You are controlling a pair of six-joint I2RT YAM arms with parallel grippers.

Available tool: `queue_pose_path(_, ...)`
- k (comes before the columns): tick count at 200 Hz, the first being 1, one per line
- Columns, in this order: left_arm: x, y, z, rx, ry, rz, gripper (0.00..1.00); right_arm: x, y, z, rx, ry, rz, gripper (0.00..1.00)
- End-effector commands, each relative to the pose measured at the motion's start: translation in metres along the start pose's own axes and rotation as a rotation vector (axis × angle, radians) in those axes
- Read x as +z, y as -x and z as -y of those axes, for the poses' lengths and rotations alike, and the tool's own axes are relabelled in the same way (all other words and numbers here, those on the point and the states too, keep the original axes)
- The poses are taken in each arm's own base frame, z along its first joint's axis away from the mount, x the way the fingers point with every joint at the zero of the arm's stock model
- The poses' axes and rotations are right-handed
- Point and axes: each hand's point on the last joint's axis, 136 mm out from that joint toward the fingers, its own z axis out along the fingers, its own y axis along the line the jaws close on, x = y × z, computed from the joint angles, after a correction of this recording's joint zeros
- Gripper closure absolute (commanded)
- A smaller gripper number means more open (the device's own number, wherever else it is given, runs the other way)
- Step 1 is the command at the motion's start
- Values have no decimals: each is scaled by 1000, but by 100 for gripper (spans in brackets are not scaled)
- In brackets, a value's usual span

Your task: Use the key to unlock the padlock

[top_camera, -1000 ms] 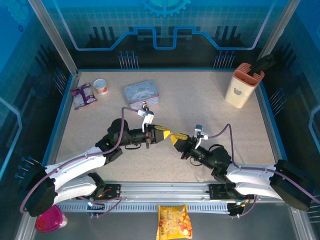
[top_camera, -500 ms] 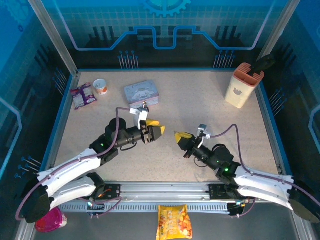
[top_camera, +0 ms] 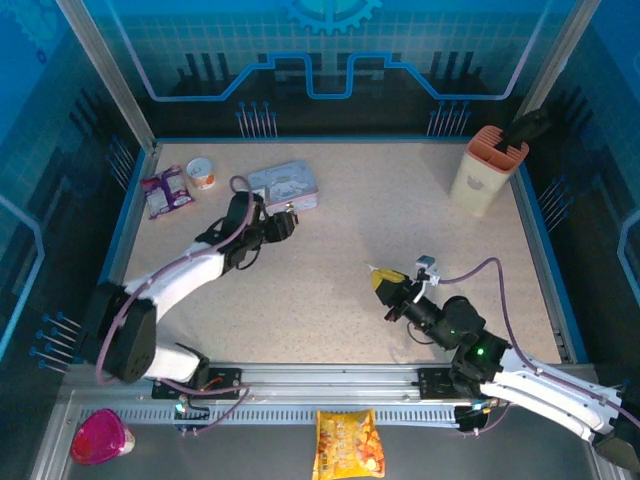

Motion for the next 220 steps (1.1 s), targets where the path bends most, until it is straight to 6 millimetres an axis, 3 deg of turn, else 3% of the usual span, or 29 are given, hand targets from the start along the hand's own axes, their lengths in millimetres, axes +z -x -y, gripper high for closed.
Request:
queue_pose_path(1,20,13,-4,-29,60,-5,40,-5,-10,10,-2,-32,-27,100)
queue_pose_path(39,60,15,-17,-57,158,-26,42,-10,-13,10,15,-15,-24,100)
queue_pose_path(86,86,11,-39,-70,290,-45,43,-14,-17,12,18,-11,-32,100)
queue_pose_path(175,126,-4,-36,-21,348,-85,42,-16,-22,21,18,-27,-19,100)
queue_pose_path(220,138,-3,-36,-39,355,-89,48,-17,-22,20,19,-26,-26,100)
